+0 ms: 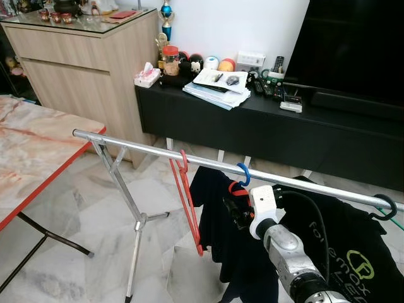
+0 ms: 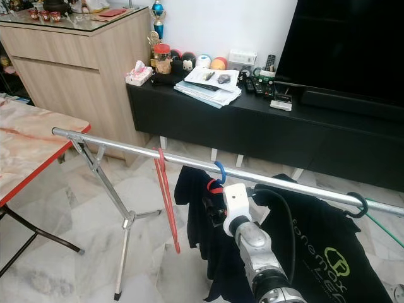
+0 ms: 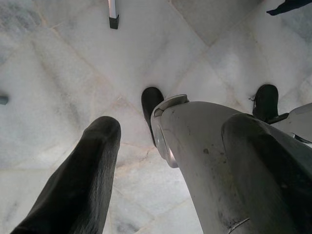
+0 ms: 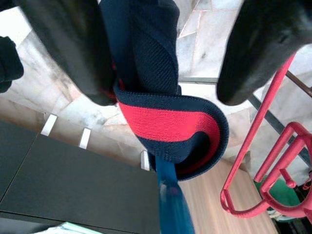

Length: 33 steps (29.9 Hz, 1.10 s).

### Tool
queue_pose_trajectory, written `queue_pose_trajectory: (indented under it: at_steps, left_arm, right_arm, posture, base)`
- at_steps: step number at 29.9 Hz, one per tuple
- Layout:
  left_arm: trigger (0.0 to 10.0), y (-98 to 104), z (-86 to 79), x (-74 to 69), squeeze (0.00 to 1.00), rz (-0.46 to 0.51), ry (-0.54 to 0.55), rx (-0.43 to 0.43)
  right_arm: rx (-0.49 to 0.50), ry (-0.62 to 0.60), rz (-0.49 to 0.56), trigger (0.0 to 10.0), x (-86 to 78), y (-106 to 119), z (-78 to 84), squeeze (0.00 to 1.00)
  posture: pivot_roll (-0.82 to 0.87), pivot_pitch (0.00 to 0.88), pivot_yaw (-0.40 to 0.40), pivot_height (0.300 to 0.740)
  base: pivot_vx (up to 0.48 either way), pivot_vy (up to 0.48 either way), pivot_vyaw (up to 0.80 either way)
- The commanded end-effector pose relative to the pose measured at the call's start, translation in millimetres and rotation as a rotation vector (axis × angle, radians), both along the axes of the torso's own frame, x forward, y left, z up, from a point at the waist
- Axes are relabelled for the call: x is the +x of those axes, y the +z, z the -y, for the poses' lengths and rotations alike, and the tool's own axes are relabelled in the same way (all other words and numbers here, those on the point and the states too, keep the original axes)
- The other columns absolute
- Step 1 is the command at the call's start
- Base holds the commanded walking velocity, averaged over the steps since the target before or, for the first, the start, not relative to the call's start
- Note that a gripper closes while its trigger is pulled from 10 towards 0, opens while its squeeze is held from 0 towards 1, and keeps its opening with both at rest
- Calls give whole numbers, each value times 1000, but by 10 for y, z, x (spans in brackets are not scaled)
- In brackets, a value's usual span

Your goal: Hang hanger

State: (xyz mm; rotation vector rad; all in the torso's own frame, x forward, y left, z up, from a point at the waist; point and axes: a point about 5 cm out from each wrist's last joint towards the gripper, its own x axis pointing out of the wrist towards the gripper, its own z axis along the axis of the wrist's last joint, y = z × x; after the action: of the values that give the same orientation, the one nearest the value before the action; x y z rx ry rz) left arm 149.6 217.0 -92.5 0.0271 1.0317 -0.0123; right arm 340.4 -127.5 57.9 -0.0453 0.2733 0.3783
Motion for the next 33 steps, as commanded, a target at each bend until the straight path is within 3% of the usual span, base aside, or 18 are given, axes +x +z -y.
queue_pose_trajectory:
  at_steps: [1, 10, 23, 26, 33]
  left_arm:
    - [10000, -27, -20, -78, 0, -26, -2, 6]
    - [10000, -22, 29, -32, 0, -22, -4, 4]
    - [10000, -35, -4, -91, 0, -31, 0, 3]
    - [10000, -70, 77, -151, 0, -40, -7, -4]
    - [10000, -80, 175, -126, 0, -39, -16, -10]
  right_arm:
    - [4, -4, 16, 0, 22, 29, -16, 0]
    - [24, -8, 42, 0, 28, 57, -55, 0]
    - [19, -9, 12, 0, -26, -28, -62, 0]
    - [15, -12, -1, 0, -45, -59, -70, 0]
    - [11, -11, -15, 0, -68, -96, -85, 0]
  posture:
    - [-54, 64, -14, 740]
    - [-55, 73, -13, 740]
    - [-57, 80, -14, 740]
    - [-55, 84, -13, 740]
    - [-54, 87, -11, 740]
  base:
    - [0, 0, 0]
    - [0, 0, 0]
    - [0, 0, 0]
    - [0, 0, 0]
    - [0, 0, 0]
